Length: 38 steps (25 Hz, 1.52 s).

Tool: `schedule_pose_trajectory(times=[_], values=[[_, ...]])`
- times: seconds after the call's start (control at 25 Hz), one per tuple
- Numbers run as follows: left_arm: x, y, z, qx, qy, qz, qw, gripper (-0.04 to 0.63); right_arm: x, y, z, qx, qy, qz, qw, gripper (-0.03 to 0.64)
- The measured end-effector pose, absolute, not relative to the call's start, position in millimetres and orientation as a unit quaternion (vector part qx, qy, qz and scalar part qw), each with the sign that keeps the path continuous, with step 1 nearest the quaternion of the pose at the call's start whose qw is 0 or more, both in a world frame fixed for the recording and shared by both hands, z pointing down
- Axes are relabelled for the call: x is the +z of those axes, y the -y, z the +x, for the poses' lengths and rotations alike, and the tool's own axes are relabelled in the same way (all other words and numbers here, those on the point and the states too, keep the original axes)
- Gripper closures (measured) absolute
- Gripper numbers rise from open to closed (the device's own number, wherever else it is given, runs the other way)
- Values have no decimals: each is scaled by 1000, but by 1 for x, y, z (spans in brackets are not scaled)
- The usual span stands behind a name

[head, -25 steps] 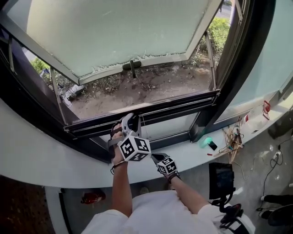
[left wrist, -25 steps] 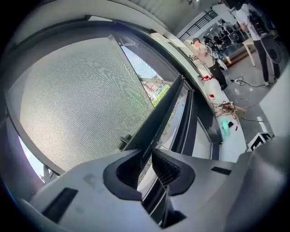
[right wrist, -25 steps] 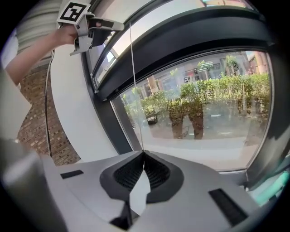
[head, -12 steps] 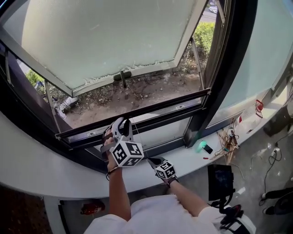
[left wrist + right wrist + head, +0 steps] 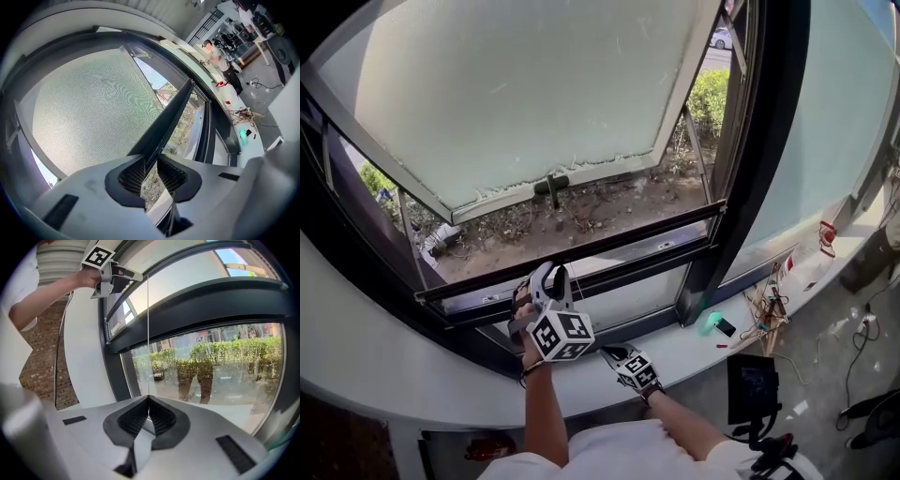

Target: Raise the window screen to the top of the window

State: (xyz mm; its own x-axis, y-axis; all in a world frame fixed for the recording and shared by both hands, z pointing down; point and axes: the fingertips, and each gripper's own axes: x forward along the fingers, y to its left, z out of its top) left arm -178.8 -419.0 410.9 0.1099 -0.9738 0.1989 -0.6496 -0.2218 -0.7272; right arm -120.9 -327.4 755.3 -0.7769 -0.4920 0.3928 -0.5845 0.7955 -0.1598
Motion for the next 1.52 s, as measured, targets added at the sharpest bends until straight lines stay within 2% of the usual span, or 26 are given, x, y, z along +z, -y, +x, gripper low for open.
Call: schedule_pose_trajectory(times=[0.28, 0.52, 0.88, 1.12, 1.52], values=[[408, 419, -178, -326, -576, -710, 241, 537, 755, 329, -128, 140, 932, 290, 165, 611], [400, 421, -179, -321, -580, -707, 248, 537, 748, 338, -131, 118, 929, 296, 189, 611], [383, 424, -180, -332, -591, -679, 282, 537, 735, 359, -134, 109, 932, 305, 164, 611], [353, 424, -180, -305, -609, -664, 310, 537, 710, 375, -144, 90, 938, 307, 135, 611], [331, 423, -180, -287, -616, -651, 337, 535, 689, 378, -159, 76, 942, 299, 131, 611]])
